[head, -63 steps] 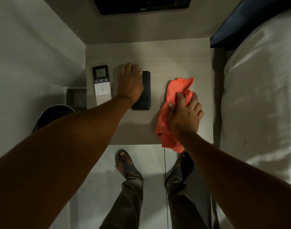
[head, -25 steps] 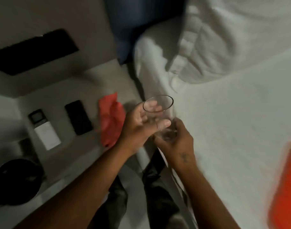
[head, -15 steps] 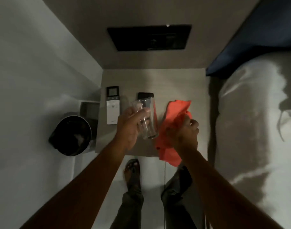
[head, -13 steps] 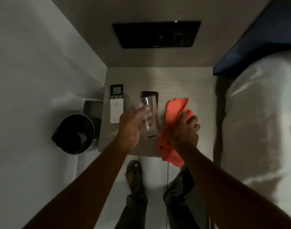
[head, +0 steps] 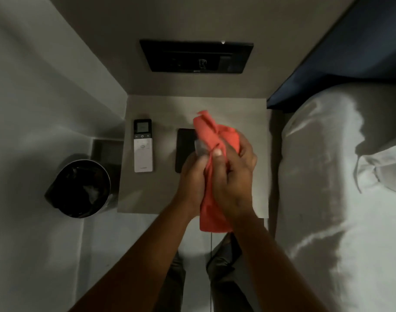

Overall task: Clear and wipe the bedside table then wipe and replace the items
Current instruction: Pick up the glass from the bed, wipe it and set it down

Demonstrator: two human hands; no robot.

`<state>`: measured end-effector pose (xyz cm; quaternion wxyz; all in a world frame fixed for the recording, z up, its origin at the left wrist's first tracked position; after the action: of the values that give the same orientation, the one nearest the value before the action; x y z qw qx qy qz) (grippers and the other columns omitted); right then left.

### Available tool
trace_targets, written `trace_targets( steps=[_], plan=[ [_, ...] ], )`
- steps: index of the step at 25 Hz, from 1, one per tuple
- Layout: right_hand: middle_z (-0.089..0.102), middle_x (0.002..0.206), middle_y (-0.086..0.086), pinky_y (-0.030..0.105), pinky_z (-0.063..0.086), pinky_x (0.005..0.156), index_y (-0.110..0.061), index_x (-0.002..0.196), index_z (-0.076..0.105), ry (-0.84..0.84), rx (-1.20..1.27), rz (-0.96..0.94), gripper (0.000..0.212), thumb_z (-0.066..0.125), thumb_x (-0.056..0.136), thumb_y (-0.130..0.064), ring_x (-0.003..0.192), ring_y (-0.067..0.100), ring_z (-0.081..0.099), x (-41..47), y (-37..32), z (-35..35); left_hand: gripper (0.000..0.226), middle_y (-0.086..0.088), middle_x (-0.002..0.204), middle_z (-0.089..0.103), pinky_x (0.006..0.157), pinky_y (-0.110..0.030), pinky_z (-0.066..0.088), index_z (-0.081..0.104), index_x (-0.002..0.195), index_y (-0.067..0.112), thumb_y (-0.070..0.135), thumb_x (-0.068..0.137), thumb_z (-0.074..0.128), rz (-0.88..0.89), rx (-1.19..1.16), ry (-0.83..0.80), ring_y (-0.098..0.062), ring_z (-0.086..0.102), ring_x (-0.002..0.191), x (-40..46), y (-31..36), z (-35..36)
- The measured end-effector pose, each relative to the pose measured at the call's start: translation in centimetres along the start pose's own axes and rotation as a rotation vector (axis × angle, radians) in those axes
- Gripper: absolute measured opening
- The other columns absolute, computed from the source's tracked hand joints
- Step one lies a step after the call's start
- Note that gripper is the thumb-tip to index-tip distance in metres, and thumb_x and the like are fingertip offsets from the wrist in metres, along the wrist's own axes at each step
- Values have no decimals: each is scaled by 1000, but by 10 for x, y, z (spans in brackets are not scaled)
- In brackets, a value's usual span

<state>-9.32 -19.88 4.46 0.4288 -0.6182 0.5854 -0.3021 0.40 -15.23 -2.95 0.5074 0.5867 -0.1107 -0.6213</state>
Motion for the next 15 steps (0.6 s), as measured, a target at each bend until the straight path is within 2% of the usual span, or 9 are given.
trace_targets(
  steps=[2, 4, 6, 7, 9, 11, 12, 14, 15],
  plan=[
    [48, 133, 6, 16, 50, 75, -11, 123, 63, 71, 227, 207, 35, 45, 104, -36, 101, 10, 57, 3, 17, -7, 45, -15, 96, 68, 77, -36, 59, 62, 116, -3, 38, 98, 56, 23, -17, 15, -24, 68, 84, -3, 7, 0],
    [55, 122, 3, 14, 51, 70, -9, 115, 66, 59, 270, 206, 33, 47, 104, -34, 90, 0, 61, 0, 13, -11, 53, -22, 108, 66, 88, -44, 56, 57, 122, -8, 37, 94, 57, 7, -59, 2, -31, 67, 94, -5, 14, 4],
    [64, 109, -2, 13, 52, 70, -13, 111, 69, 94, 378, 241, 25, 50, 104, -28, 86, -4, 65, -1, 18, -21, 53, -16, 116, 70, 83, -39, 59, 61, 124, 5, 40, 84, 68, 30, 63, -29, -27, 72, 96, -12, 17, 11],
    [68, 103, 2, 19, 55, 67, -12, 113, 69, 115, 490, 349, 25, 50, 104, -26, 80, 0, 68, -1, 27, -24, 54, -10, 115, 71, 80, -37, 61, 64, 121, 15, 44, 77, 74, 29, 132, -52, -23, 74, 95, -18, 18, 17],
    [72, 105, 10, 33, 59, 71, -13, 123, 65, 115, 701, 492, 27, 51, 104, -25, 82, 16, 71, -7, 40, -31, 52, 0, 107, 75, 81, -39, 63, 69, 109, 28, 53, 64, 82, 11, 227, -112, -18, 76, 97, -21, 23, 29],
    [73, 111, 11, 39, 60, 80, -15, 122, 66, 104, 745, 416, 26, 54, 103, -27, 93, 22, 71, -10, 35, -37, 45, 4, 103, 78, 83, -38, 63, 71, 100, 36, 58, 63, 84, 47, 255, -134, -16, 77, 97, -15, 37, 35],
    [73, 112, 9, 37, 60, 82, -16, 121, 68, 94, 732, 346, 25, 56, 102, -27, 97, 21, 71, -13, 28, -38, 48, 1, 107, 78, 85, -39, 63, 71, 104, 35, 60, 65, 85, 80, 233, -109, -18, 77, 98, -14, 44, 35],
    [75, 111, 5, 33, 60, 84, -17, 119, 70, 84, 660, 248, 24, 58, 101, -27, 102, 21, 72, -14, 17, -36, 72, -8, 113, 76, 87, -45, 63, 67, 117, 24, 64, 60, 88, 100, 186, 44, -24, 77, 100, -14, 46, 26],
    [76, 105, 4, 32, 61, 80, -17, 115, 72, 87, 628, 269, 22, 57, 101, -26, 96, 20, 73, -13, 17, -34, 78, -11, 112, 76, 87, -47, 63, 64, 120, 20, 62, 60, 89, 139, 174, 114, -25, 77, 99, -18, 45, 22]
  ],
)
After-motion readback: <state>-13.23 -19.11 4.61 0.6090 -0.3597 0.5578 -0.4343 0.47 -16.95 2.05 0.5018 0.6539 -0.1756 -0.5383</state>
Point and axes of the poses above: each hand's wrist, its own x-axis towards the middle knuckle, its own z-axis out of the palm, y = z × x, the point moved 10 cm from there along x, towards the middle knuckle
